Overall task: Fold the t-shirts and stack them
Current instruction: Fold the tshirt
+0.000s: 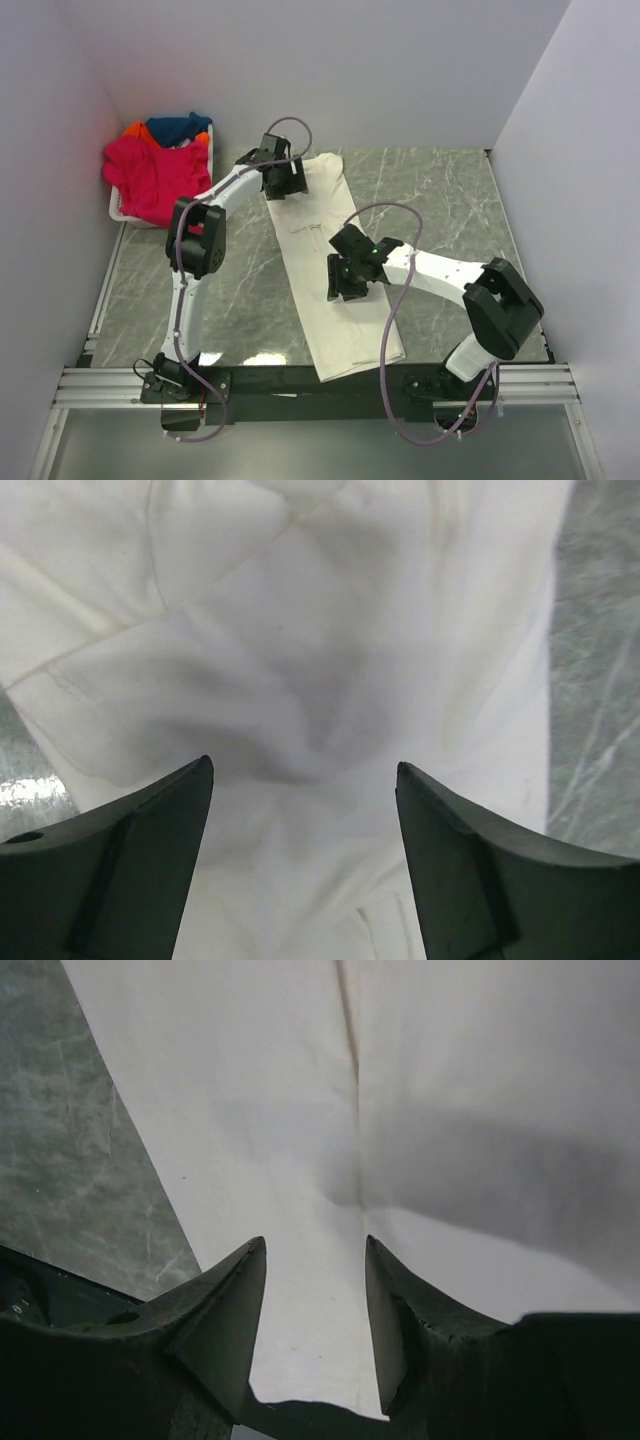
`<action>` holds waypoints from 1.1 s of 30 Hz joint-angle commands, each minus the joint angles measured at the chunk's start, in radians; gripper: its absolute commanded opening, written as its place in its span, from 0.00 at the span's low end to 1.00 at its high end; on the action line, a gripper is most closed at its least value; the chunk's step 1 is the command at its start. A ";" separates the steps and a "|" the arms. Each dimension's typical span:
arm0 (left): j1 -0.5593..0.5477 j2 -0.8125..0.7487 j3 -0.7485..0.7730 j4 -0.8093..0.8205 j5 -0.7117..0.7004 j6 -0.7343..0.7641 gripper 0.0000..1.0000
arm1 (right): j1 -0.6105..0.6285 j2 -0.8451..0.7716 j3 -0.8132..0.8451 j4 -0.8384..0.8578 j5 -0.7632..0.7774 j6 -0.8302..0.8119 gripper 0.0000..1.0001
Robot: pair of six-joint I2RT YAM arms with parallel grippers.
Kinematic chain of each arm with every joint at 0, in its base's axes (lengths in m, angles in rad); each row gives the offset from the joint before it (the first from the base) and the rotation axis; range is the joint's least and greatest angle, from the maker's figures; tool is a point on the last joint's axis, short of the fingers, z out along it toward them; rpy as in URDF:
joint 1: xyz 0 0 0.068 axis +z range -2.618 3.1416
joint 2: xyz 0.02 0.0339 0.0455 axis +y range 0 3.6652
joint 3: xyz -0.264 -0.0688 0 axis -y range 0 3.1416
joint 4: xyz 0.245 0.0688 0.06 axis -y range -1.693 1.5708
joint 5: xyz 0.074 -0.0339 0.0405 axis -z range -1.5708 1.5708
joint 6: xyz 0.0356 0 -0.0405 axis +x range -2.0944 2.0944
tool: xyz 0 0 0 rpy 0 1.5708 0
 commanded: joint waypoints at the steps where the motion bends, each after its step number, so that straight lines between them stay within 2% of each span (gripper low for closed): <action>1: -0.020 -0.177 -0.019 0.012 -0.010 -0.023 0.80 | 0.003 -0.075 -0.030 -0.055 0.048 -0.028 0.52; 5: -0.030 -0.262 -0.156 -0.028 -0.071 -0.115 0.80 | 0.003 -0.110 -0.129 -0.020 0.048 -0.032 0.52; 7: -0.034 -0.315 -0.293 0.040 -0.055 -0.167 0.80 | 0.006 -0.123 -0.185 0.014 0.041 -0.028 0.52; 11: -0.041 -0.322 -0.395 0.103 -0.007 -0.235 0.80 | 0.019 -0.124 -0.245 0.064 0.000 -0.018 0.52; 17: -0.038 -0.220 -0.346 0.121 0.045 -0.273 0.80 | 0.045 -0.078 -0.240 0.117 -0.049 0.008 0.52; 24: -0.026 -0.093 -0.236 0.069 0.027 -0.230 0.80 | 0.061 -0.012 -0.203 0.132 -0.080 0.012 0.52; 33: 0.029 0.042 -0.090 0.100 0.069 -0.192 0.80 | 0.068 0.072 -0.102 0.129 -0.110 0.026 0.52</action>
